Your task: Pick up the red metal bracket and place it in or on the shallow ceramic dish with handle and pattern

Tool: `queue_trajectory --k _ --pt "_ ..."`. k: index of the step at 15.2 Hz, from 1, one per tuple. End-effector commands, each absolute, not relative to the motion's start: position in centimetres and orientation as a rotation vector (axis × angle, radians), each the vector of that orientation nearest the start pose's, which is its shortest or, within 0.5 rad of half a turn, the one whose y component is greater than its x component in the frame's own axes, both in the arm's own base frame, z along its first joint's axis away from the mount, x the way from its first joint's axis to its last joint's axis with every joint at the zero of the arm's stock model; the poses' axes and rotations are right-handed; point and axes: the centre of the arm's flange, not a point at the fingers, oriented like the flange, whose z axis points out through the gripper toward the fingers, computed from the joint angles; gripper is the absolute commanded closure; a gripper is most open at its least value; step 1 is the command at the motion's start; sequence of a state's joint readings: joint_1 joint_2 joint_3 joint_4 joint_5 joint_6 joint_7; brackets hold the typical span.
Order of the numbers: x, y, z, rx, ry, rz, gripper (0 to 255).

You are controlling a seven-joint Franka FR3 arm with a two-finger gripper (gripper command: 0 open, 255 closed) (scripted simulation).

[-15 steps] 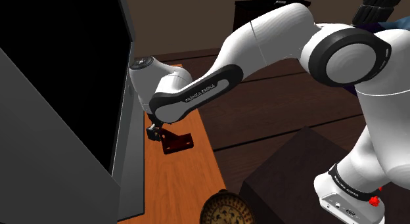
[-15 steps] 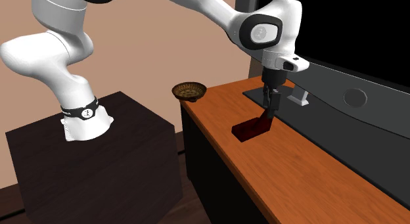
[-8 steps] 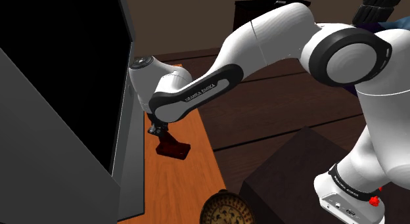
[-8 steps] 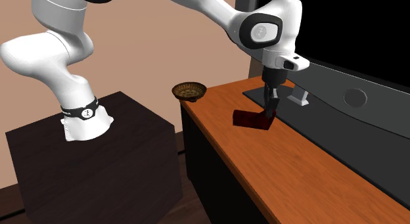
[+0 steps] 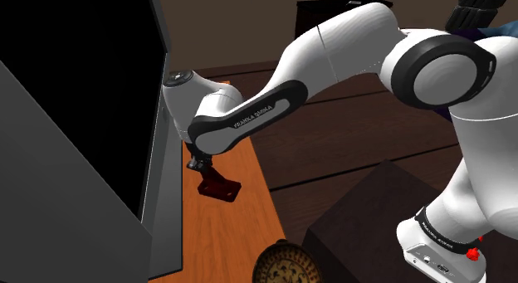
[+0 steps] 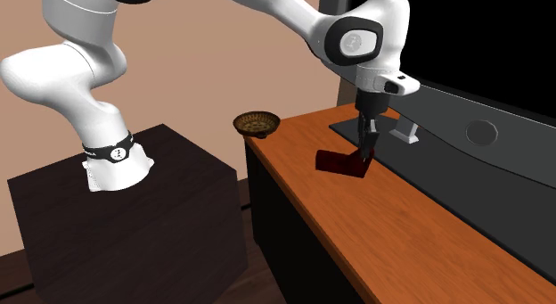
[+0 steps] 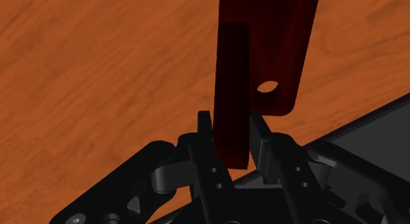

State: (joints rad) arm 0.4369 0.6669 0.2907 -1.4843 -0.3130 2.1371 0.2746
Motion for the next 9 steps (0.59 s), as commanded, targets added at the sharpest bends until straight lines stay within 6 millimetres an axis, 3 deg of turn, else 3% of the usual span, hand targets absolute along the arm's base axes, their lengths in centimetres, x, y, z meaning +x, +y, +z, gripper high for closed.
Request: queue_trajectory --k 1,9 --pt "56.7 43.6 30.1 -3.087 -0.882 -0.090 255" --pt "56.7 43.6 34.4 -3.087 -0.882 -0.090 255"
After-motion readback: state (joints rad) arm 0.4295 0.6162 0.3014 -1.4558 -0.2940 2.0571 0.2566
